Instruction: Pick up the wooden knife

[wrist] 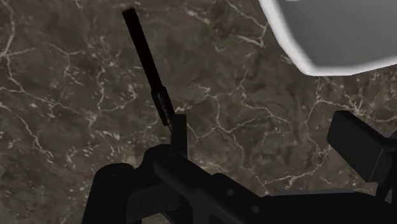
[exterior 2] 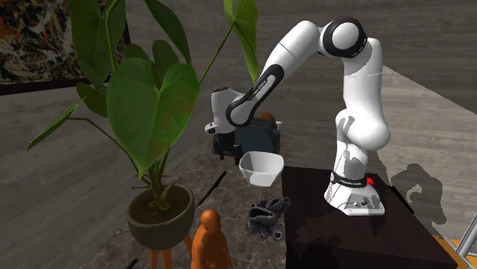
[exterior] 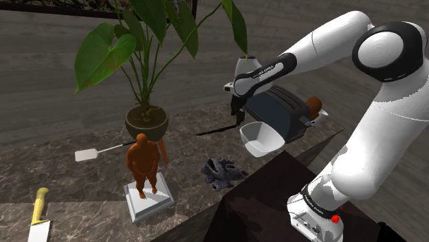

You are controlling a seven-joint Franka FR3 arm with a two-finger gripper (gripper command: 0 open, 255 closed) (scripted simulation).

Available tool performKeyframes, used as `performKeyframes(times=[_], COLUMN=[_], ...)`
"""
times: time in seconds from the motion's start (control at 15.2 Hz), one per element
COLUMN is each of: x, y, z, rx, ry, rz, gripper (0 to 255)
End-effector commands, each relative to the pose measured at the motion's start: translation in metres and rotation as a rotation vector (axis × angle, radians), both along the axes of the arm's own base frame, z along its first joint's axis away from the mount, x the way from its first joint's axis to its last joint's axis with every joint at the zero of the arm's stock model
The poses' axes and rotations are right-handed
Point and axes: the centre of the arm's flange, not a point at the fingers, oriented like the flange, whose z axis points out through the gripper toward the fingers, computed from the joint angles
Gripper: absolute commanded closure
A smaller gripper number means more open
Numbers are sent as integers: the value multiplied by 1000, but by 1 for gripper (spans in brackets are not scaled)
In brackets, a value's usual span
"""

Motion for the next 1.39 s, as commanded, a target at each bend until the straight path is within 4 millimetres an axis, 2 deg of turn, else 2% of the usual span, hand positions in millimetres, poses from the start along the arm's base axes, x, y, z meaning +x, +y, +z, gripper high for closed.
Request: performKeyframes(times=[0.0, 0.46, 0.92, 1.06, 1.12, 1.32], x=[18, 69, 69, 69, 69, 69], y=[6, 26, 26, 26, 26, 26], z=[-22, -87, -124, -127, -126, -127], rx=[-1, -7, -7, -7, -7, -7], ry=[-5, -17, -17, -17, -17, -17], rz=[66, 273, 273, 273, 272, 272], gripper=[0, 0, 0, 0, 255, 255])
